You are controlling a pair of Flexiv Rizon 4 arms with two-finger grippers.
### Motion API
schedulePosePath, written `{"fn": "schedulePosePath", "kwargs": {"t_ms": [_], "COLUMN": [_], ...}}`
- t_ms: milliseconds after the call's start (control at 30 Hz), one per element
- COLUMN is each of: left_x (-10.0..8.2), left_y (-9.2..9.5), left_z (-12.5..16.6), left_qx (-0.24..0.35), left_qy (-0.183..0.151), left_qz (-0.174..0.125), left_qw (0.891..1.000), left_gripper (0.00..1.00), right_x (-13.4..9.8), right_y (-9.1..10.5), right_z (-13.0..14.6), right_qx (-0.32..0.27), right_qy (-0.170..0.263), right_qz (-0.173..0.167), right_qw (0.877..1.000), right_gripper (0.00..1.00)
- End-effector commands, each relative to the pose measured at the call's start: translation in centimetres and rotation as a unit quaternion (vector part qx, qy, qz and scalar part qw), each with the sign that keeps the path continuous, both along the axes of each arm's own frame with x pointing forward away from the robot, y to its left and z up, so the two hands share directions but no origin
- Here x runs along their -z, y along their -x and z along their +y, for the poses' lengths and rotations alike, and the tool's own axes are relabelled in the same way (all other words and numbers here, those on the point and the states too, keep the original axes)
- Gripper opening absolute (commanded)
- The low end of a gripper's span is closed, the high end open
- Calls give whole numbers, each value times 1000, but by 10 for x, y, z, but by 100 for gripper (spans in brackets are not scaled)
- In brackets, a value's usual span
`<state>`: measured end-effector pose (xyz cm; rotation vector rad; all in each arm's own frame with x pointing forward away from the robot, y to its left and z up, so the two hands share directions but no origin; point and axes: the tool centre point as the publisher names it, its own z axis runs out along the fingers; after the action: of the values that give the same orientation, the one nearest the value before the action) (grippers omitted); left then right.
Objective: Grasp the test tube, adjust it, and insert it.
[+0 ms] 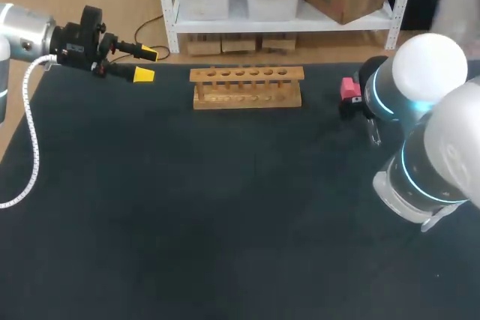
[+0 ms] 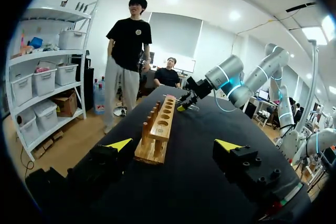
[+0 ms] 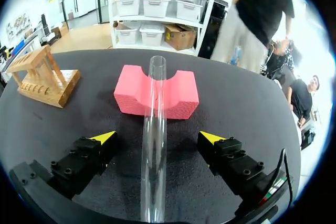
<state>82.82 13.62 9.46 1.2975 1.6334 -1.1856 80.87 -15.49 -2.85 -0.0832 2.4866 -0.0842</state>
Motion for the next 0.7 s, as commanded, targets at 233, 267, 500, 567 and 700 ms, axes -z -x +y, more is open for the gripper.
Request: {"fn": "schedulePosePath", "kwargs": {"t_ms": [233, 267, 500, 567, 700], "left_x": [1, 1, 1, 1, 1], "left_y": [0, 0, 0, 0, 0], "left_z": [0, 0, 0, 0, 0], "left_qx": [1, 1, 1, 1, 1], "left_qy": [0, 0, 0, 0, 0], "left_qz": [0, 0, 0, 0, 0], "left_qw": [1000, 1000, 1000, 1000, 1000], "left_gripper": [100, 100, 100, 100, 100], "right_x": [2, 2, -2, -2, -2], "right_y": [3, 3, 3, 3, 4], "right_z": [0, 0, 0, 0, 1], "right_qx": [2, 2, 2, 0, -1], "right_qy": [5, 5, 6, 11, 8], "right_qz": [-4, -4, -8, -5, -8], "right_qw": [1000, 1000, 1000, 1000, 1000], "right_gripper": [100, 100, 100, 99, 86]}}
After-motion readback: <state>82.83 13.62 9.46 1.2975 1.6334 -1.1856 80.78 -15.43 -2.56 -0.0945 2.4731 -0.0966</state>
